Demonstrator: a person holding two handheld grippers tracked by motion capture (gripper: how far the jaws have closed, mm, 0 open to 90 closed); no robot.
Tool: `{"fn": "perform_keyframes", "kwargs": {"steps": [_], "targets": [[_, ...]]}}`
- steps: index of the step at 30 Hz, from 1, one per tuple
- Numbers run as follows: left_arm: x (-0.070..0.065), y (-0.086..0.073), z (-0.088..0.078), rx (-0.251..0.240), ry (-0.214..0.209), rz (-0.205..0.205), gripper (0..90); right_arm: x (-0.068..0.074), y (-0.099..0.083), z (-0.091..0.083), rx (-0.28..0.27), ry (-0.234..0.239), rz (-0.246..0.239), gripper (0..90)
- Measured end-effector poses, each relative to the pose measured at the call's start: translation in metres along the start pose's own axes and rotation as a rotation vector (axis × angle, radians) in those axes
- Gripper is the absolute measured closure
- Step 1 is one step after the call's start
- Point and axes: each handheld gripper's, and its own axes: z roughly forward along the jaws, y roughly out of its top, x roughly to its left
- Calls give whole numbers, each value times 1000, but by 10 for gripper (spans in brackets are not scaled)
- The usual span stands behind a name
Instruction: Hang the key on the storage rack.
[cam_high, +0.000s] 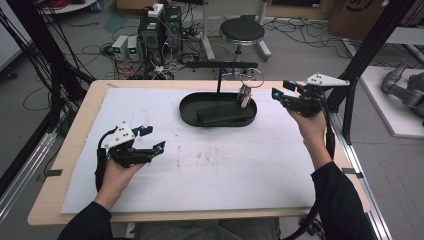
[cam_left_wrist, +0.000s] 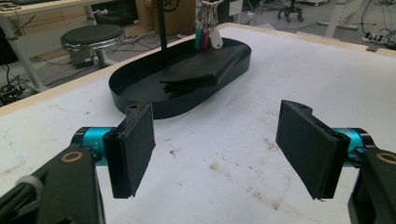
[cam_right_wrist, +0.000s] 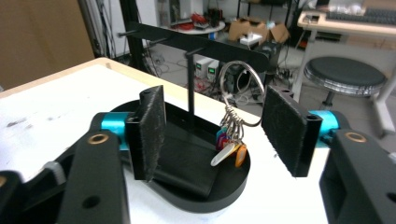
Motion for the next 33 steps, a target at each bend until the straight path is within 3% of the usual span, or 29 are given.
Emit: {"fn": "perform_keyframes", "kwargs": {"steps": [10, 16, 19, 24, 33], "targets": [[0, 2, 1, -1, 26, 8, 281, 12, -36, -40, -22, 21, 34, 359], [-2, -1, -4, 1, 57, 19, 280, 22, -65, -53, -19, 17, 58, 327], [-2, -3, -7, 2, 75, 24, 279, 26, -82, -55, -23, -6, 69, 326], [-3, -7, -9, 12, 92, 25, 278, 25, -109, -50, 29, -63, 90, 318], [-4, -13, -8, 34, 95, 21, 273, 15, -125, -41, 97, -75, 98, 308]]}}
